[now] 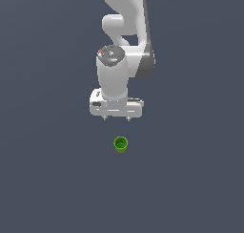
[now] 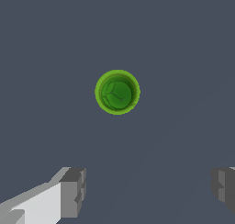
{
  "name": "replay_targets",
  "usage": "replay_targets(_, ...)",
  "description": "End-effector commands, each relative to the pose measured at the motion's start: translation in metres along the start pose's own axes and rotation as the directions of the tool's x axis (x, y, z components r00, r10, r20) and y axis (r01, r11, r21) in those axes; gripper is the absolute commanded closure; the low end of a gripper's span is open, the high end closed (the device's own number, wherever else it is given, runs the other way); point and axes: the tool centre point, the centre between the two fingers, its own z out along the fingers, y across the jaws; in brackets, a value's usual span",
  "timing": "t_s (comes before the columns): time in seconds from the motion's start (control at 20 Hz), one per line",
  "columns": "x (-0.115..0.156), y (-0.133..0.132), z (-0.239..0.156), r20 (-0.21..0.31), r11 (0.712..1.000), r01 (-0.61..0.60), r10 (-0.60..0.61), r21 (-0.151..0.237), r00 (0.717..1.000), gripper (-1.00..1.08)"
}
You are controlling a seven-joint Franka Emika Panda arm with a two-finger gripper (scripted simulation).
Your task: Pick up the object and move it to a goal position.
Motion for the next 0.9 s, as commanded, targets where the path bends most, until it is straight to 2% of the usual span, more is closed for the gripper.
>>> replay_targets(0.0,0.0000,0.0000,0.0000,0.000,1.000,0.000,0.000,0.000,1.000,-0.92)
replay_targets(0.45,-0.0031,0.0044,-0.0047,0.017,1.000,0.017,-0.017,-0.021,1.000,-0.92)
replay_targets(0.85,-0.0005,0.0036,-0.0024,0.015,1.000,-0.005,0.005,-0.020,1.000,-0.92)
